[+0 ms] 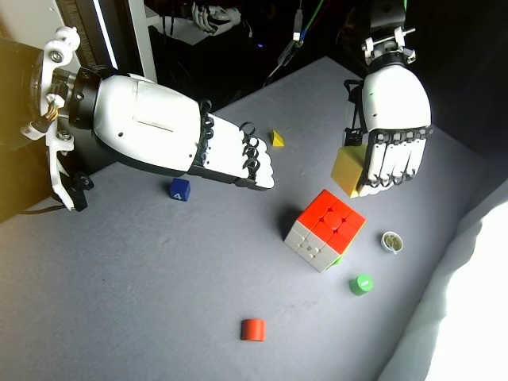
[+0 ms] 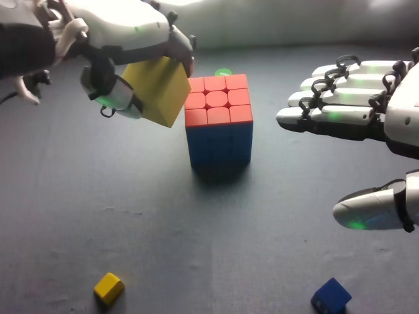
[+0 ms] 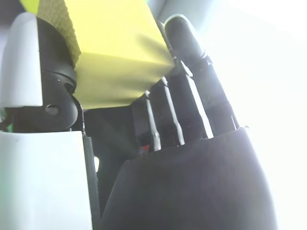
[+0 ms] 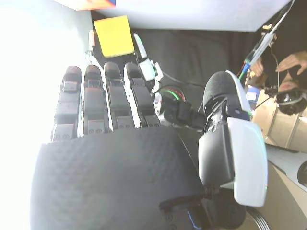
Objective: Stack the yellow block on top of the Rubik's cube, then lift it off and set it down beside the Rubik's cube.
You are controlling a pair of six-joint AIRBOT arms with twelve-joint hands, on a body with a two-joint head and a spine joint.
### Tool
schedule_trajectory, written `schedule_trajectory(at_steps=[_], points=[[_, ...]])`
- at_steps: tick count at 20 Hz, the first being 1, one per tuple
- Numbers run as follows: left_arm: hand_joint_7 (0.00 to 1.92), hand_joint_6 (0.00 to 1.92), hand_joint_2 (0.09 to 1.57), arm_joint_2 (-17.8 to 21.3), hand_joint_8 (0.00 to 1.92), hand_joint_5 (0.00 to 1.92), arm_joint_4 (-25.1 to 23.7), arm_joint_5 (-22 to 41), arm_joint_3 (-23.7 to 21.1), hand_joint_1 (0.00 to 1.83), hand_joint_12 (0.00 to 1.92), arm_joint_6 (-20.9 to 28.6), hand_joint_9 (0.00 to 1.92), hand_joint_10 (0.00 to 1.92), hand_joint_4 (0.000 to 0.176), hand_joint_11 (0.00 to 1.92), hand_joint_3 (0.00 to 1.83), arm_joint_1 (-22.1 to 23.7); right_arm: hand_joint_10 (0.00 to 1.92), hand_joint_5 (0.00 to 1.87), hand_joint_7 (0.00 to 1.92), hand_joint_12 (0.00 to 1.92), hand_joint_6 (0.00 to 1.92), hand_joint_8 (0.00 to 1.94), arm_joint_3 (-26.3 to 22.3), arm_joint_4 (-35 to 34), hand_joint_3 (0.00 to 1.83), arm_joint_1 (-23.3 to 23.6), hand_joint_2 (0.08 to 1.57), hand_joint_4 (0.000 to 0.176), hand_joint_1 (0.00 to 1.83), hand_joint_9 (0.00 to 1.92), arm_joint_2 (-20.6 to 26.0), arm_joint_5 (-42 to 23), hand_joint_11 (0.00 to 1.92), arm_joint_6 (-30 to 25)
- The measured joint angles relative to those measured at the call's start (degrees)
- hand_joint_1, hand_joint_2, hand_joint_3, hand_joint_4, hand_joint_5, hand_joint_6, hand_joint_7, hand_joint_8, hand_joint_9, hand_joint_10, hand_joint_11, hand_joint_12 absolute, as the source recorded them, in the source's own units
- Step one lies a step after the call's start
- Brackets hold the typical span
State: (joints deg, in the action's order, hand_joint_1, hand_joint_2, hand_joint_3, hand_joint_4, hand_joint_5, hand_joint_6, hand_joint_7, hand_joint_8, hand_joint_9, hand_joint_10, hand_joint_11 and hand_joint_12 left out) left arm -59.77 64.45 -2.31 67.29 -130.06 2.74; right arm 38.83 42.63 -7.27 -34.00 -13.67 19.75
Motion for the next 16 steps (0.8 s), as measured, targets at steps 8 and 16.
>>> schedule_trajectory(at_steps=[8, 16], points=[[0.89, 0.95, 1.16, -5.3, 1.23, 0.88, -1.0, -2.8, 4.0, 1.36, 1.52, 0.0, 0.78, 1.46, 0.0, 0.49, 0.0, 1.4, 0.0, 0.02, 0.0, 0.0, 0.01, 0.0, 0.0, 0.0, 0.0, 0.0, 1.19, 0.0, 0.0, 0.0, 0.0, 0.0, 0.0, 0.0], [0.93, 0.93, 1.15, -8.1, 1.15, 0.91, -2.3, -5.0, 6.1, 1.36, 1.5, 0.0, 0.81, 1.4, 0.0, 0.53, 0.0, 1.9, 0.0, 0.05, 0.03, 0.0, 0.01, 0.01, 0.0, 0.0, 0.0, 0.0, 1.2, 0.0, 0.0, 0.0, 0.0, 0.0, 0.0, 0.0]])
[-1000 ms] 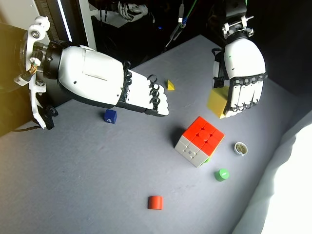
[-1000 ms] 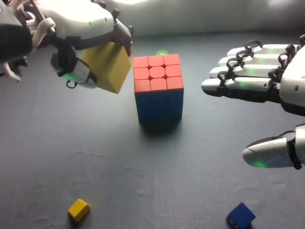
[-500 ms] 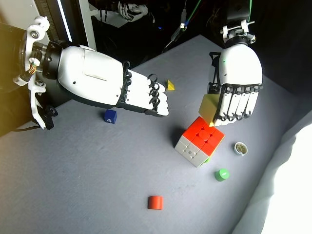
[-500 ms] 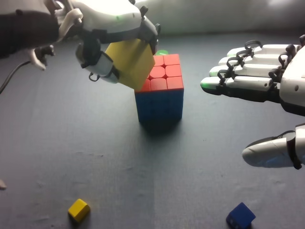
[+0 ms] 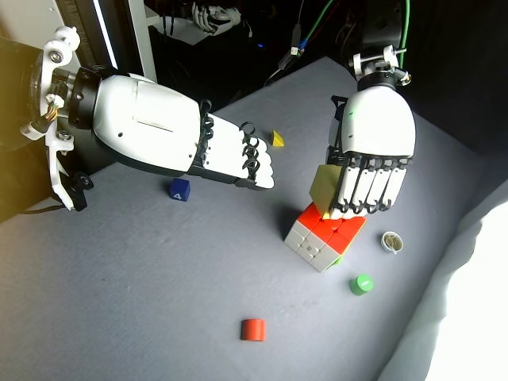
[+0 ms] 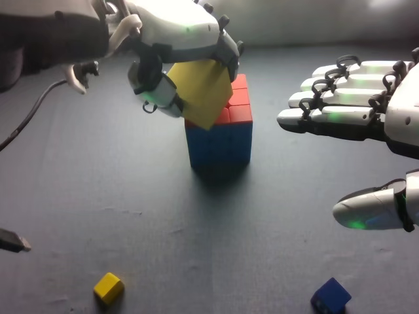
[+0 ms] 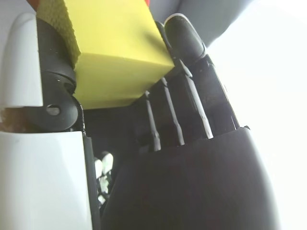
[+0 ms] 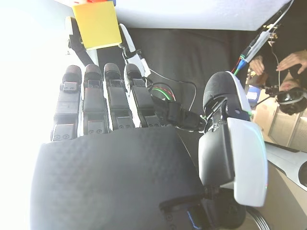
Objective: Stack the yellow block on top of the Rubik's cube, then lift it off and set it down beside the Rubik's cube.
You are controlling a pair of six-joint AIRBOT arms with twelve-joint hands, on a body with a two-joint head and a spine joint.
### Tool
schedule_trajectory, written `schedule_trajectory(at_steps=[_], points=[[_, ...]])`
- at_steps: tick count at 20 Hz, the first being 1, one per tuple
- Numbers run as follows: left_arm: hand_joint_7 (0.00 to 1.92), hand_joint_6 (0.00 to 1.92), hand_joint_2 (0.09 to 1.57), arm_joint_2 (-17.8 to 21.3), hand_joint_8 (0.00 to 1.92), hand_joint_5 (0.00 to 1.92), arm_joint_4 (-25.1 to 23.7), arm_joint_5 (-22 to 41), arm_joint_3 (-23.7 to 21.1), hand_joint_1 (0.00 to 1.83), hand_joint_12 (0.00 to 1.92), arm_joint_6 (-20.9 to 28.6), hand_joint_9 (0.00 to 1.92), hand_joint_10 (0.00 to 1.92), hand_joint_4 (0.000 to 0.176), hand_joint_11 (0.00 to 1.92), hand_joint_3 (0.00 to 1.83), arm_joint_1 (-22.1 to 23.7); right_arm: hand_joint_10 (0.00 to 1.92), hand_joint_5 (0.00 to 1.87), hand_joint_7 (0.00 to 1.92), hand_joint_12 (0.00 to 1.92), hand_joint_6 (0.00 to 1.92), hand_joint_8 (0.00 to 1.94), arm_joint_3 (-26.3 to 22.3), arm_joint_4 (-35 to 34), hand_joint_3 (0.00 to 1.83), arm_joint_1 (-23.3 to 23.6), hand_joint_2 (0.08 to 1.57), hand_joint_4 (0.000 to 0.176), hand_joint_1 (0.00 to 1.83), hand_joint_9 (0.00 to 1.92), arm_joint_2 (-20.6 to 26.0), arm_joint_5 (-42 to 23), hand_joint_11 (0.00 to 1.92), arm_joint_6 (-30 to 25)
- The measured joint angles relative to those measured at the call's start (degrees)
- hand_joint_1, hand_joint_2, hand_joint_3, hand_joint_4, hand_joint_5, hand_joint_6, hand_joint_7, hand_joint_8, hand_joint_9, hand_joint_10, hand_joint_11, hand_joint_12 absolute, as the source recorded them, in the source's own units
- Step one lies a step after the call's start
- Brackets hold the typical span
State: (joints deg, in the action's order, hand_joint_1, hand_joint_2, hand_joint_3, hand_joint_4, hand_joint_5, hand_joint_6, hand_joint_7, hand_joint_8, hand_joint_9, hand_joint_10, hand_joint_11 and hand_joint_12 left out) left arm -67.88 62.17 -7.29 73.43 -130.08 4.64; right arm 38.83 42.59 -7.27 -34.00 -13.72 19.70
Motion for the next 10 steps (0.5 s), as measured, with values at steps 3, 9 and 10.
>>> schedule_trajectory(at_steps=[3, 9, 10], points=[[0.97, 0.82, 1.13, -1.1, 1.11, 0.98, -0.3, 0.0, 0.9, 1.37, 1.48, 0.0, 0.84, 1.35, 0.0, 0.56, 0.0, 0.5, 0.0, 0.05, 0.02, 0.0, 0.01, 0.0, 0.0, 0.0, 0.0, 0.0, 1.2, 0.0, 0.0, 0.0, 0.0, -0.1, 0.0, 0.0], [0.91, 0.92, 1.15, -2.2, 1.18, 0.93, -0.8, -0.6, 1.6, 1.36, 1.43, 0.0, 0.81, 1.39, 0.0, 0.57, 0.0, 1.1, 0.0, 0.05, 0.03, 0.0, 0.01, 0.0, 0.0, 0.0, 0.0, 0.0, 1.2, 0.0, 0.0, 0.0, 0.0, -0.1, 0.0, 0.0], [0.91, 0.89, 1.15, -2.7, 1.19, 0.94, -1.0, -0.5, 1.9, 1.36, 1.45, 0.0, 0.81, 1.4, 0.0, 0.56, 0.0, 1.1, 0.0, 0.07, 0.04, 0.0, 0.01, 0.01, 0.0, 0.0, 0.0, 0.0, 1.21, 0.0, 0.0, 0.0, 0.0, -0.1, 0.0, 0.0]])
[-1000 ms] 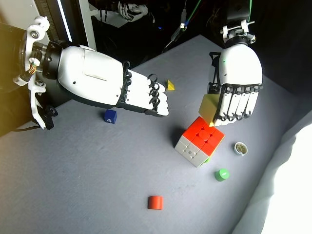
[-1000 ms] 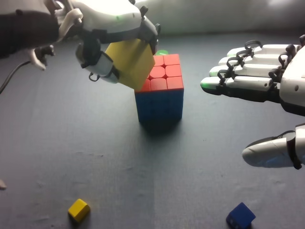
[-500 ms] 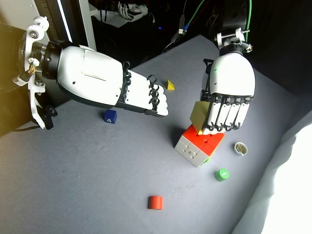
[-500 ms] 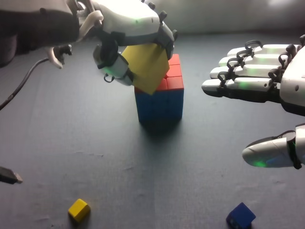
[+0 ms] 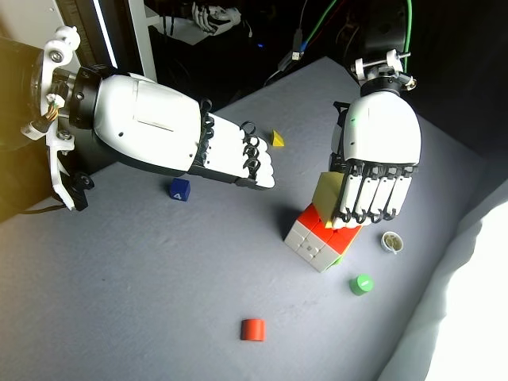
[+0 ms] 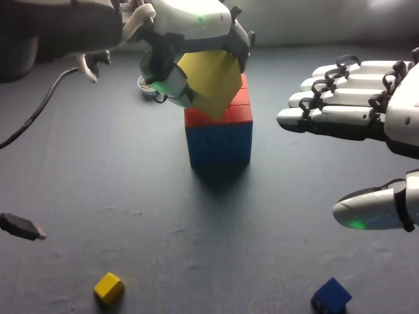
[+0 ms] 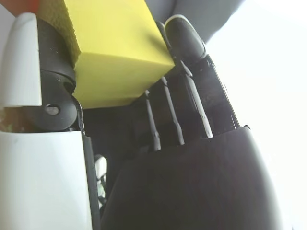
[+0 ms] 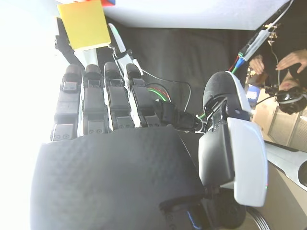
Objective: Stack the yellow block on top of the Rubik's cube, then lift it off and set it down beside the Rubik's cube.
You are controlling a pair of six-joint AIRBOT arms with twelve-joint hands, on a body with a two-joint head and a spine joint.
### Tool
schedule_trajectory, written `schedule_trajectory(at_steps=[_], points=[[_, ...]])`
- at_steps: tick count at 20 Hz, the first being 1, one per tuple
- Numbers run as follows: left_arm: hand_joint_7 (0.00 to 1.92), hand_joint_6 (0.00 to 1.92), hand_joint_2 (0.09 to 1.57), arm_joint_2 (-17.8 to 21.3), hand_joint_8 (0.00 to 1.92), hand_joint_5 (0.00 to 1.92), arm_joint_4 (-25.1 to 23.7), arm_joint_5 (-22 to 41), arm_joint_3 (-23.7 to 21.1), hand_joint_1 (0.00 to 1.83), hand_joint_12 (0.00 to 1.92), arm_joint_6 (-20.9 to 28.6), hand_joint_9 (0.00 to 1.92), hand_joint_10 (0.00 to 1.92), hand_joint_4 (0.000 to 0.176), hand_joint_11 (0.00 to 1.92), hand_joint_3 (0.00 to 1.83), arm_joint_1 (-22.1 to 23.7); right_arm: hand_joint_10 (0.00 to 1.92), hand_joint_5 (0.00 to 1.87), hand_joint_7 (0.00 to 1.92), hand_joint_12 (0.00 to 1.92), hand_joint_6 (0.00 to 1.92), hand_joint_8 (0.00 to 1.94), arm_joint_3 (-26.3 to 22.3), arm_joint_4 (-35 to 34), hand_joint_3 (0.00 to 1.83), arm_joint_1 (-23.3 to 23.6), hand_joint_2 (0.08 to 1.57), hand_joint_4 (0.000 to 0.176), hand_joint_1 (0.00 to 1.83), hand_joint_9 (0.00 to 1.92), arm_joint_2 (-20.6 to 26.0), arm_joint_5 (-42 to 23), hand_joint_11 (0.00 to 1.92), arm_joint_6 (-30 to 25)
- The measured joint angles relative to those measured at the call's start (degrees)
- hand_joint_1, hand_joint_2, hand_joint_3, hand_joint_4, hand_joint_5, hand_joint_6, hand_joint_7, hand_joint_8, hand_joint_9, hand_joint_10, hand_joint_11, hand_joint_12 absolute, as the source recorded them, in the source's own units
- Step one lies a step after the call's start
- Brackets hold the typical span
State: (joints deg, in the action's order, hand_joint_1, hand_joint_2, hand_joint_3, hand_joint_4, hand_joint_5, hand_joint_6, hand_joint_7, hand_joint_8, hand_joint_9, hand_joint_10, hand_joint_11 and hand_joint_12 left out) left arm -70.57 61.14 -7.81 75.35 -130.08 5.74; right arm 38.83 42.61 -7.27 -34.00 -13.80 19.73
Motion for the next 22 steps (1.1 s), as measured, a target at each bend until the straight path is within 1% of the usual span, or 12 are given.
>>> schedule_trajectory(at_steps=[1, 5, 6, 7, 8, 9, 10, 11, 14, 16, 18, 22], points=[[0.89, 0.96, 1.16, -0.3, 1.22, 0.9, -0.1, 0.2, 0.0, 1.36, 1.47, 0.0, 0.78, 1.4, 0.0, 0.55, 0.0, 0.0, 0.0, 0.06, 0.03, 0.0, 0.01, 0.01, 0.0, 0.0, 0.0, 0.0, 1.2, 0.0, 0.0, 0.0, 0.0, -0.1, 0.0, 0.0], [0.9, 0.9, 1.15, -1.7, 1.22, 0.92, -0.1, -0.5, 0.6, 1.36, 1.49, 0.0, 0.8, 1.42, 0.0, 0.56, 0.0, 0.0, 0.0, 0.06, 0.04, 0.0, 0.01, 0.01, 0.0, 0.0, 0.0, 0.0, 1.2, 0.0, 0.0, 0.0, 0.0, 0.0, 0.0, 0.0], [0.87, 0.99, 1.17, -1.8, 1.31, 0.89, -0.2, -0.6, 0.9, 1.24, 1.49, 0.0, 0.75, 1.26, 0.0, 0.55, 0.01, 0.0, 0.0, 0.06, 0.03, 0.0, 0.01, 0.01, 0.0, 0.0, 0.0, 0.0, 1.2, 0.0, 0.0, 0.0, 0.0, 0.0, 0.0, 0.0], [0.88, 0.96, 1.16, -1.9, 1.26, 0.89, -0.2, -0.7, 1.2, 1.33, 1.49, 0.0, 0.77, 1.41, 0.0, 0.54, 0.01, 0.0, 0.0, 0.06, 0.03, 0.0, 0.01, 0.0, 0.0, 0.0, 0.0, 0.0, 1.2, 0.0, 0.0, 0.0, 0.0, 0.0, 0.0, 0.0], [0.93, 0.87, 1.14, -2.0, 1.18, 0.94, -0.3, -0.5, 1.5, 1.36, 1.47, 0.0, 0.82, 1.39, 0.0, 0.57, 0.0, -0.1, 0.0, 0.06, 0.03, 0.0, 0.01, 0.0, 0.0, 0.0, 0.0, 0.0, 1.2, 0.0, 0.0, 0.0, 0.0, 0.0, 0.0, 0.0], [0.94, 0.88, 1.14, -2.0, 1.16, 0.93, -0.3, -0.4, 1.7, 1.36, 1.47, 0.0, 0.82, 1.39, 0.0, 0.57, 0.0, -0.1, 0.0, 0.07, 0.04, 0.0, 0.01, 0.01, 0.0, 0.0, 0.0, 0.0, 1.2, 0.0, 0.0, 0.0, 0.0, 0.0, 0.0, 0.0], [0.94, 0.88, 1.14, -2.0, 1.16, 0.93, -0.3, -0.3, 1.8, 1.36, 1.47, 0.0, 0.82, 1.39, 0.0, 0.57, 0.0, -0.2, 0.0, 0.07, 0.04, 0.0, 0.01, 0.01, 0.0, 0.0, 0.0, 0.0, 1.2, 0.0, 0.0, 0.0, 0.0, 0.0, 0.0, 0.0], [0.9, 0.99, 1.16, -2.1, 1.21, 0.87, -0.2, -0.3, 1.8, 1.36, 1.47, 0.0, 0.79, 1.4, 0.0, 0.53, 0.0, -0.2, 0.0, 0.04, 0.01, 0.0, 0.0, 0.0, 0.0, 0.0, 0.0, 0.0, 1.2, 0.0, 0.0, 0.0, 0.0, 0.0, 0.0, 0.0], [0.92, 0.88, 1.14, -2.2, 1.17, 0.94, -0.1, -0.2, 2.0, 1.36, 1.46, 0.0, 0.82, 1.39, 0.0, 0.55, 0.0, -0.3, 0.0, 0.04, 0.01, 0.0, 0.0, 0.0, 0.0, 0.0, 0.0, 0.0, 1.2, 0.0, 0.0, 0.0, 0.0, 0.0, 0.0, 0.0], [0.89, 0.97, 1.16, -2.3, 1.23, 0.89, 0.1, -0.1, 2.0, 1.35, 1.46, 0.0, 0.79, 1.41, 0.0, 0.51, 0.0, -0.5, 0.0, 0.05, 0.02, 0.0, 0.01, 0.0, 0.0, 0.0, 0.0, 0.0, 1.2, 0.0, 0.0, 0.0, 0.0, 0.0, 0.0, 0.0], [0.91, 0.89, 1.15, -2.5, 1.21, 0.93, 0.4, 0.5, 2.1, 1.36, 1.49, 0.0, 0.79, 1.42, 0.0, 0.55, 0.0, -1.0, 0.0, 0.04, 0.02, 0.0, 0.01, 0.01, 0.0, 0.0, 0.0, 0.0, 1.21, 0.0, 0.0, 0.0, 0.0, 0.0, 0.0, 0.0], [0.89, 0.96, 1.16, -2.9, 1.22, 0.89, 1.2, 1.4, 2.4, 1.35, 1.51, 0.0, 0.78, 1.45, 0.0, 0.51, 0.0, -1.7, 0.0, 0.04, 0.01, 0.0, 0.0, 0.0, 0.0, 0.0, 0.0, 0.0, 1.2, 0.0, 0.0, 0.0, 0.0, -0.1, 0.0, 0.0]])
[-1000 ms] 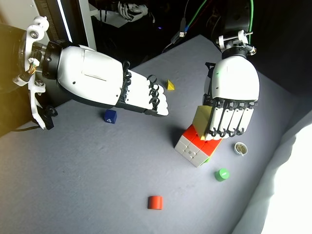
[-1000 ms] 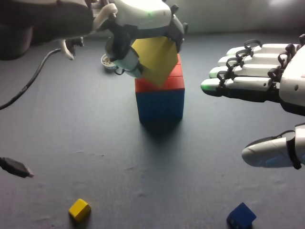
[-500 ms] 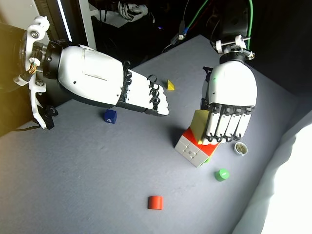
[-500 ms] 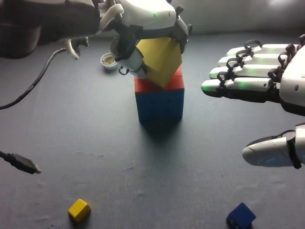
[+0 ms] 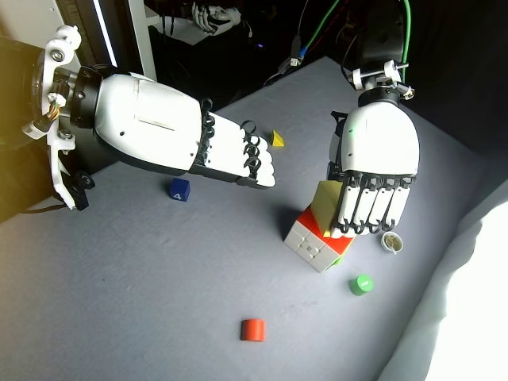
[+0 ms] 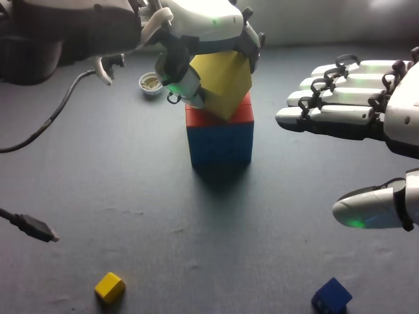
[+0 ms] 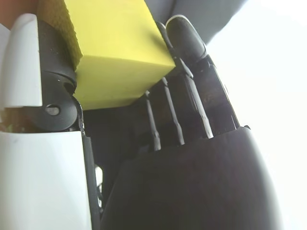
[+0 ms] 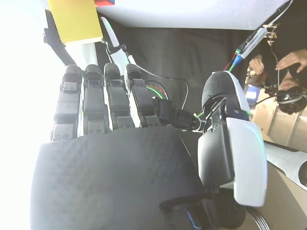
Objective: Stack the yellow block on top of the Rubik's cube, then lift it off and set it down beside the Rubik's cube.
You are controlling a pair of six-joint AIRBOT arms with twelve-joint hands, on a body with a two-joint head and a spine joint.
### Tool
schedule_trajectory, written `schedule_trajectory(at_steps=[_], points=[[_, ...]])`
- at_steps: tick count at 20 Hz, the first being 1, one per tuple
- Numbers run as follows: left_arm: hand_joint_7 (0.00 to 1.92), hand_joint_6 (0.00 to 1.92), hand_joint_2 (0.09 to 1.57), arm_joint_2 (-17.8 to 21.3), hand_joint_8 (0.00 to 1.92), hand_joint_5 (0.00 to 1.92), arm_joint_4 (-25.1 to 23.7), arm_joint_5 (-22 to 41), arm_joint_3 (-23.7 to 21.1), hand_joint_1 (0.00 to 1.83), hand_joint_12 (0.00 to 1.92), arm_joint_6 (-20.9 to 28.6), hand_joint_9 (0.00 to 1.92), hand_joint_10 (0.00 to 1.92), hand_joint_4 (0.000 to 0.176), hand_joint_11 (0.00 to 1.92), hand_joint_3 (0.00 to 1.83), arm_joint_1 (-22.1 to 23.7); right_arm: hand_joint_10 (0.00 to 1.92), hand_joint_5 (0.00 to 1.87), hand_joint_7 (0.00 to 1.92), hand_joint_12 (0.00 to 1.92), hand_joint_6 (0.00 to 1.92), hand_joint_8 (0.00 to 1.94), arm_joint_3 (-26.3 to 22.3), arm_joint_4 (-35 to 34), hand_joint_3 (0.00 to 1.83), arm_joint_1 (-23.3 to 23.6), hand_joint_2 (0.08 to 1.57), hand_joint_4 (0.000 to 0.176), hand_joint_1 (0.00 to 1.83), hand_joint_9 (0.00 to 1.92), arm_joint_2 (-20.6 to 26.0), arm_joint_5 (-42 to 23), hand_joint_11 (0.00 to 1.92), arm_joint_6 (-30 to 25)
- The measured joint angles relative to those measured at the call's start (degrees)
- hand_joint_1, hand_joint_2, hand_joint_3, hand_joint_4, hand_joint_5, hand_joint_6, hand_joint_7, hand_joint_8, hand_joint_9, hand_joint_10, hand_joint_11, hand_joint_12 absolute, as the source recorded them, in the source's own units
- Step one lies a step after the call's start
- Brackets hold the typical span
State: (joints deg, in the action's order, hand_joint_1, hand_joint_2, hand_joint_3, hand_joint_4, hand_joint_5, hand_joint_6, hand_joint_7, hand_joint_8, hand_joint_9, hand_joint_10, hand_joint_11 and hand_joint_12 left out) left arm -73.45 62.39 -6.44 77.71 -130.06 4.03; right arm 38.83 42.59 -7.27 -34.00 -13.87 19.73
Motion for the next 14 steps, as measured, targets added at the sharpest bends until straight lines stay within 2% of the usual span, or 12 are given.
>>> schedule_trajectory(at_steps=[2, 5, 6, 11, 12, 13, 14], points=[[0.89, 0.93, 1.16, 0.0, 1.24, 0.9, 0.2, 0.2, 0.0, 1.36, 1.49, 0.0, 0.79, 1.43, 0.0, 0.52, 0.0, -0.2, 0.0, 0.04, 0.01, 0.0, 0.0, 0.0, 0.0, 0.0, 0.0, 0.0, 1.21, 0.0, 0.0, 0.0, 0.0, 0.0, 0.0, 0.0], [0.86, 0.98, 1.17, -0.1, 1.27, 0.86, 0.2, 0.4, 0.0, 1.35, 1.5, 0.0, 0.77, 1.46, 0.0, 0.51, 0.0, -0.3, 0.0, 0.07, 0.04, 0.0, 0.01, 0.01, 0.0, 0.0, 0.0, 0.0, 1.2, 0.0, 0.0, 0.0, 0.0, 0.0, 0.0, 0.0], [0.9, 0.98, 1.16, -0.3, 1.21, 0.88, 0.2, 0.5, 0.0, 1.36, 1.47, 0.0, 0.79, 1.4, 0.0, 0.55, 0.0, -0.3, 0.0, 0.06, 0.03, 0.0, 0.01, 0.01, 0.0, 0.0, 0.0, 0.0, 1.21, 0.0, 0.0, 0.0, 0.0, 0.0, 0.0, 0.0], [0.9, 0.99, 1.16, -0.3, 1.2, 0.89, 0.6, 0.8, 0.0, 1.36, 1.46, 0.0, 0.78, 1.39, 0.0, 0.54, 0.0, -0.5, 0.0, 0.07, 0.03, 0.0, 0.01, 0.01, 0.0, -0.6, 0.0, 0.0, 1.21, 0.0, 0.0, 0.0, 0.0, 0.0, 0.0, 0.0], [0.87, 1.18, 1.2, -0.3, 1.3, 0.77, 0.6, 0.8, 0.0, 1.19, 1.42, 0.0, 0.74, 1.07, 0.0, 0.49, 0.0, -0.5, 0.0, 0.04, 0.01, 0.0, 0.0, 0.0, 0.0, -0.6, 0.0, 0.0, 1.2, 0.0, 0.0, 0.0, 0.0, 0.0, 0.0, 0.0], [0.87, 0.61, 1.17, -0.3, 1.2, 0.68, 0.6, 0.8, 0.0, 1.3, 1.42, 0.0, 0.67, 0.96, 0.0, 0.39, 0.0, -0.5, 0.0, 0.04, 0.01, 0.0, 0.0, 0.0, 0.0, -0.6, 0.0, 0.0, 1.21, 0.0, 0.0, 0.0, 0.0, 0.0, 0.0, 0.0], [0.7, 0.11, 1.13, -0.3, 0.7, 0.63, 0.9, 0.9, 0.0, 1.21, 1.35, 0.0, 0.58, 0.77, 0.0, 0.27, 0.0, -0.7, 0.0, 0.04, 0.02, 0.0, 0.01, 0.01, 0.0, -0.6, 0.0, 0.0, 1.21, 0.0, 0.0, 0.0, 0.0, 0.0, 0.0, 0.0]])
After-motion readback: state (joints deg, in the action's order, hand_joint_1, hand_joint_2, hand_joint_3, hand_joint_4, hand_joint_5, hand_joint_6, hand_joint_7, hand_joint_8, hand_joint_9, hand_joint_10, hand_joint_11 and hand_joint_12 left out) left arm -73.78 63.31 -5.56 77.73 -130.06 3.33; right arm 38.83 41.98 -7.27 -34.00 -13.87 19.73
